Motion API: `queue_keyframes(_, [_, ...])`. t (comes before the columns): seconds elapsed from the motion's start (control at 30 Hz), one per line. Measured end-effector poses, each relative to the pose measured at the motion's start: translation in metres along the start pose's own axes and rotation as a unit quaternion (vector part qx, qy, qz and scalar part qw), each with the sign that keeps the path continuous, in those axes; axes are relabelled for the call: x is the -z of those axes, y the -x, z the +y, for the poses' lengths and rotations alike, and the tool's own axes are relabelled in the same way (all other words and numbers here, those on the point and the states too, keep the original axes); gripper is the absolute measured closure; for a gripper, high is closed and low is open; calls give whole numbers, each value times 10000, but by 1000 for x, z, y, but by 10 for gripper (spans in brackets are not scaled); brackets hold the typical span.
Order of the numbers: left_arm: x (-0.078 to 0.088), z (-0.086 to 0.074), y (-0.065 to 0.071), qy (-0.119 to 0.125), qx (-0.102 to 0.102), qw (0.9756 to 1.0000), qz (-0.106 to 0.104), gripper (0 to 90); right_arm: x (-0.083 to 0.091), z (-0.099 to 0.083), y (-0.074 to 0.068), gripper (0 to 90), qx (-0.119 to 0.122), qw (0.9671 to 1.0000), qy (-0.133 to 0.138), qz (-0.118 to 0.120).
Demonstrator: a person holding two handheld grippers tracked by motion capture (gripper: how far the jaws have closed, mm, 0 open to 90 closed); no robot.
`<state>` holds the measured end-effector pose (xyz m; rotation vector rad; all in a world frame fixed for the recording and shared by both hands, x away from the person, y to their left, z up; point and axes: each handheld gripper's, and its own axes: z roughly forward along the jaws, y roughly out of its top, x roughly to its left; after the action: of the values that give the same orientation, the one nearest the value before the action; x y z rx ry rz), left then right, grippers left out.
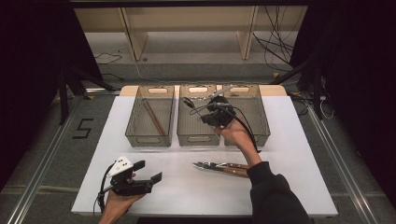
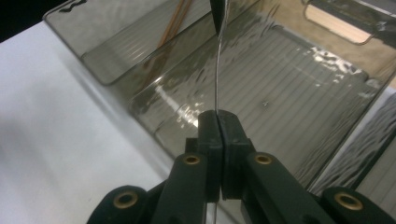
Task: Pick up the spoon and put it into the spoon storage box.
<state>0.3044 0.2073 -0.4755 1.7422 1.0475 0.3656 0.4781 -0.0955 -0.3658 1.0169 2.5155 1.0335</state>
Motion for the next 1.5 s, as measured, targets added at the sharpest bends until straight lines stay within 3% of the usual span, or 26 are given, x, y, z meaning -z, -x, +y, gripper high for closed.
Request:
queue_keyframes(0.5, [1, 0, 0, 50, -2, 10000, -2, 118, -19, 23, 20, 895, -404, 9986, -100, -338])
queue_keyframes(1.07, [0, -1, 1, 49, -27, 10000, -24, 118, -50, 22, 33, 892, -688, 9957, -359, -506])
queue_keyframes(1.5, [0, 0, 2, 47, -30, 10000, -29, 118, -61, 20, 31, 883, -666, 9955, -479, -474])
